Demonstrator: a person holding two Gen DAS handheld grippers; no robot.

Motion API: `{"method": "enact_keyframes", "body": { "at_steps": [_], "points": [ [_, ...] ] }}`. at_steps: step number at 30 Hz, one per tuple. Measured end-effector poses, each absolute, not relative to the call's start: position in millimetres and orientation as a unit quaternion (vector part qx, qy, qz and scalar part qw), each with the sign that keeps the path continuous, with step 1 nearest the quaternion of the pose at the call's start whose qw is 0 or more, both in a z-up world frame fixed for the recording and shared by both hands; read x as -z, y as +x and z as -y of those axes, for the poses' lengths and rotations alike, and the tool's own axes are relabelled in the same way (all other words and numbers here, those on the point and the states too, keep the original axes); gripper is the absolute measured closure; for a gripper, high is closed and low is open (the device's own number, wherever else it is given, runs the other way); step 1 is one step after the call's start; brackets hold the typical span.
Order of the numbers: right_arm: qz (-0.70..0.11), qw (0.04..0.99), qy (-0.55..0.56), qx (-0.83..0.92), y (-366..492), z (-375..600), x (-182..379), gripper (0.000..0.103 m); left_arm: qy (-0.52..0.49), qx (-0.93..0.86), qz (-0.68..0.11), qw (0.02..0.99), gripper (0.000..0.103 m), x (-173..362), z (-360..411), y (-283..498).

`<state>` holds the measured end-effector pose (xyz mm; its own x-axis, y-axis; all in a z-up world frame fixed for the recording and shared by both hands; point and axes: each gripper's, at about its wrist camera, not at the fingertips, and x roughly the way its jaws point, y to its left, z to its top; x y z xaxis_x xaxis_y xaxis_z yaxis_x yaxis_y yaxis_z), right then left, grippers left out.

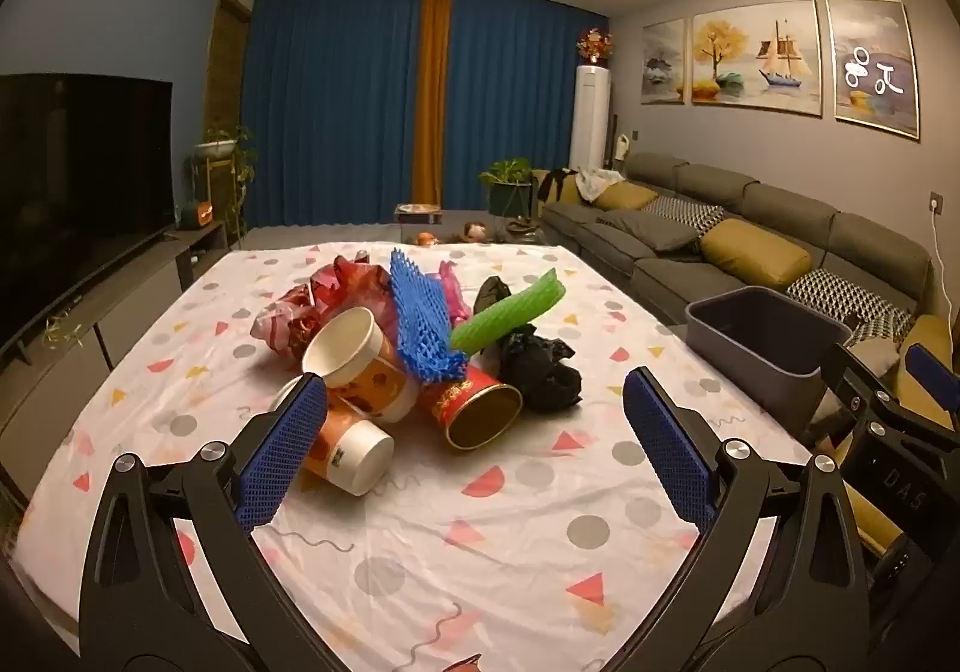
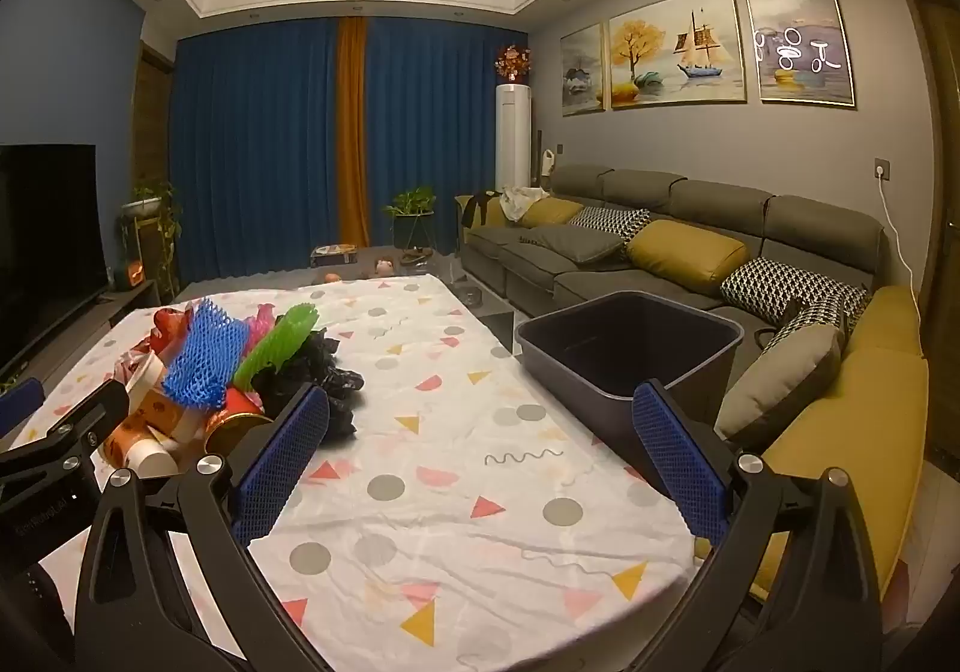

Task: Collect trash

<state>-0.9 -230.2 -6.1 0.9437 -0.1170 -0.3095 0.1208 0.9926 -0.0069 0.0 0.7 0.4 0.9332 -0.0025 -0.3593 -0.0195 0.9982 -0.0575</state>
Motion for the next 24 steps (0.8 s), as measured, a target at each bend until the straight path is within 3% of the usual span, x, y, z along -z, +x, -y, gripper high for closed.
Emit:
{"method": "enact_keyframes", "body": {
  "at_steps": [24],
  "points": [
    [-0.152,0.986,0.008,0.062,-1.3,229.9,4.5,0.005,-0.041,-0.004,-0.189,0.981,0.006,5.5,-4.3,2.4]
  ]
}}
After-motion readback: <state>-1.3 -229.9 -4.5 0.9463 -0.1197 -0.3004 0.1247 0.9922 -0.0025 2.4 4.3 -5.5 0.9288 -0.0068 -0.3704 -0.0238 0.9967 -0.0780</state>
